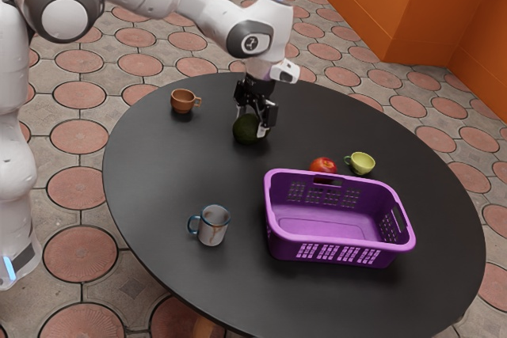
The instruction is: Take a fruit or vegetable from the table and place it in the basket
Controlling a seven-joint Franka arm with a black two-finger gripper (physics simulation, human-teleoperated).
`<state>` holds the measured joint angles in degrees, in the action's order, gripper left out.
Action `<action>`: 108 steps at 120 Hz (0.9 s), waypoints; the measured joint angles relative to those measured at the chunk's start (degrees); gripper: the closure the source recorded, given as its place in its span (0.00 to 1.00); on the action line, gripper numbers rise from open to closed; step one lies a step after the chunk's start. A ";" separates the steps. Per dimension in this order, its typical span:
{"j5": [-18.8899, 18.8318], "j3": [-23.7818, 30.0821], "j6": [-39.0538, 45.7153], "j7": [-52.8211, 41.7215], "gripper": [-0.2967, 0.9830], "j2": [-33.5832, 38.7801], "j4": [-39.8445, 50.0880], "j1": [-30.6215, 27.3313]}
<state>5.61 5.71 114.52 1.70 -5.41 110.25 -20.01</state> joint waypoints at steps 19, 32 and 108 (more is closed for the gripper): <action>0.49 0.00 0.47 0.05 0.23 -0.24 0.80 -0.05; 0.67 0.00 0.64 0.09 0.23 -0.25 0.86 -0.05; -11.05 9.54 -3.67 1.71 0.42 -0.70 -22.60 4.48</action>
<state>-5.44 15.25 110.85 3.42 -6.11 87.66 -15.53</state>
